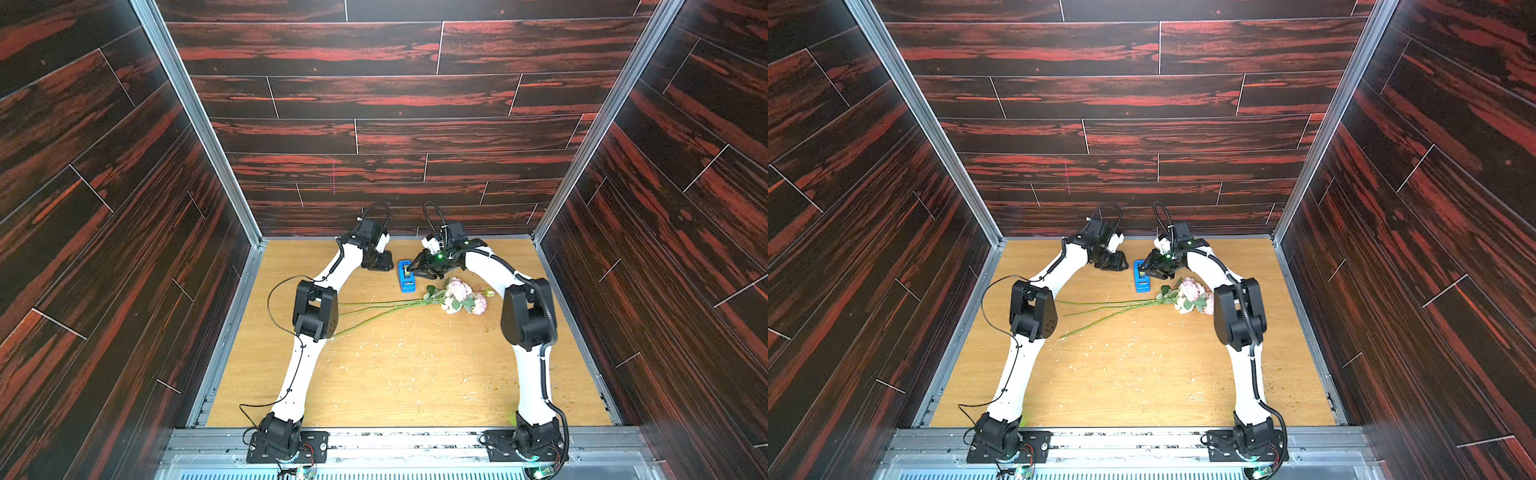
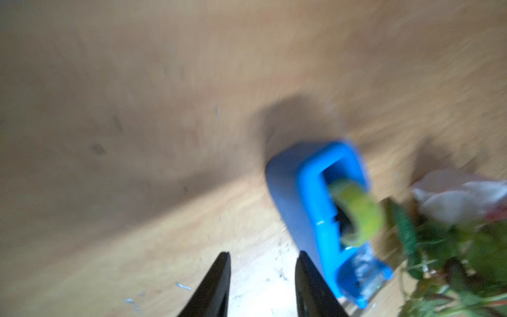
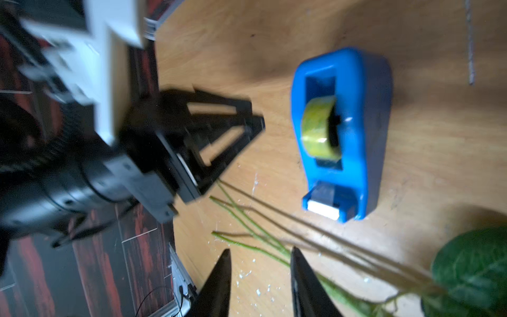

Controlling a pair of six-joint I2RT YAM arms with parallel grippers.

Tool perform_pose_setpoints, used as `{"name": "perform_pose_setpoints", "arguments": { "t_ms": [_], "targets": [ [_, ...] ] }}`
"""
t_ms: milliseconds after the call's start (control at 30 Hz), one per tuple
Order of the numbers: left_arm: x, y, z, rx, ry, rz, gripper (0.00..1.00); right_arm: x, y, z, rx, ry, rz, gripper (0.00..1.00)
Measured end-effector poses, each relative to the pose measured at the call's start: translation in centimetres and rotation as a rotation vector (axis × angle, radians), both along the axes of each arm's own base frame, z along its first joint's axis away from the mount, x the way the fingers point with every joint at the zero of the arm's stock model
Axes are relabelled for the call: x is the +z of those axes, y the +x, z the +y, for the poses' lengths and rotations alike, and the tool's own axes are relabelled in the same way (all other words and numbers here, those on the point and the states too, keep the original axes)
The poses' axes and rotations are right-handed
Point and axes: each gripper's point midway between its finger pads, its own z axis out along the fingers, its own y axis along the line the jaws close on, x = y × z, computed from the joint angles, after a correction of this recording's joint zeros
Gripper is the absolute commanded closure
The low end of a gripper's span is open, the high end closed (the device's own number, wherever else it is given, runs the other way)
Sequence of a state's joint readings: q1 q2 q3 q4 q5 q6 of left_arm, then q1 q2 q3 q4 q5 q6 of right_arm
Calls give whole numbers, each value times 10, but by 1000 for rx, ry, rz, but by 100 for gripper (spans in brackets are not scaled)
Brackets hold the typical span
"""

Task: Wrap bouquets with tape
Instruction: Pull the tape from the tape cutter.

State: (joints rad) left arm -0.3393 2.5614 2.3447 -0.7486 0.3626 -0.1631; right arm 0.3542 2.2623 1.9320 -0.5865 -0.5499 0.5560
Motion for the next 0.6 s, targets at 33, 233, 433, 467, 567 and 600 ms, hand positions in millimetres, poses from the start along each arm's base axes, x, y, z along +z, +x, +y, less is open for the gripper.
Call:
{"name": "perform_pose_setpoints", "arguments": {
  "t_ms": [33, 233, 433, 467, 567, 600],
  "targets": [
    [-3, -2, 0, 1, -1, 12, 58, -3, 1, 0, -1, -6, 6, 64],
    [0, -3, -7, 5, -42, 27, 58, -17, 11, -2, -9, -48, 23, 64],
    [3, -1, -11, 11, -67, 22, 56, -35, 10, -5, -17, -80, 54, 63],
    [4, 0, -12, 12, -75, 20, 55, -39, 9, -5, -16, -84, 64, 63],
    [8, 3, -16, 19, -102, 13, 55, -47, 8, -6, -16, -91, 82, 63],
    [9, 5, -16, 22, -107, 6, 55, -49, 8, -6, -16, -92, 86, 63]
  ]
}}
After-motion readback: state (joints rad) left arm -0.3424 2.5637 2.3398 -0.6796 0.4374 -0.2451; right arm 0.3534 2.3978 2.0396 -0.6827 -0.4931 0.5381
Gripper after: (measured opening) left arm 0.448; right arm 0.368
